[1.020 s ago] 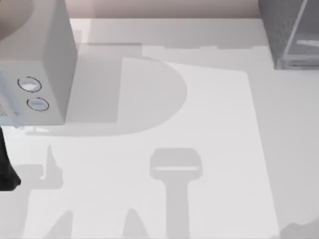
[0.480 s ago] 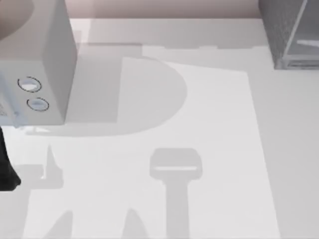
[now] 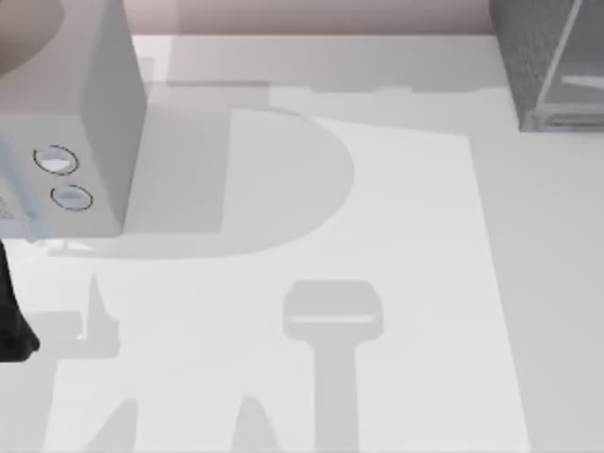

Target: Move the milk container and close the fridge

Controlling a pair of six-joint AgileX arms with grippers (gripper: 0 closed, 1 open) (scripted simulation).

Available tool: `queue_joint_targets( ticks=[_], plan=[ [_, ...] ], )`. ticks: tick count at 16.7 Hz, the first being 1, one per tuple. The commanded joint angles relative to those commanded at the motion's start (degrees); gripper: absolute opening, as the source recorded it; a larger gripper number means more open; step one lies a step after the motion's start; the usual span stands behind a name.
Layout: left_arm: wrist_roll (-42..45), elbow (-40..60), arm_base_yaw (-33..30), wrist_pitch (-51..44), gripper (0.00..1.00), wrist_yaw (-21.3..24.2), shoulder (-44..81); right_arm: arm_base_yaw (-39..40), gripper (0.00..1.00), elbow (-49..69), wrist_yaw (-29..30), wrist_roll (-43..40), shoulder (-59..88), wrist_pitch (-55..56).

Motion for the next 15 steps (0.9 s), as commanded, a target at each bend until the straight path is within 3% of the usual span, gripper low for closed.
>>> queue_joint_targets(
  ticks=[4,7,12,15],
  plan=[
    [0.0,0.0,0.0,0.0,1.0,0.0,0.0,0.8,1.0,-0.1,0.3,0.8,-0.2,0.7],
    [0.0,0.0,0.0,0.0,1.0,0.0,0.0,5.2,1.0,0.0,1.8,6.0,-0.5,6.1],
    [0.0,0.0,0.0,0.0,1.0,0.0,0.0,18.3,1.0,0.3,5.2,20.8,-0.8,22.0],
    [0.0,0.0,0.0,0.0,1.0,0.0,0.0,24.9,1.0,0.1,6.2,35.0,-1.0,32.1]
  ],
)
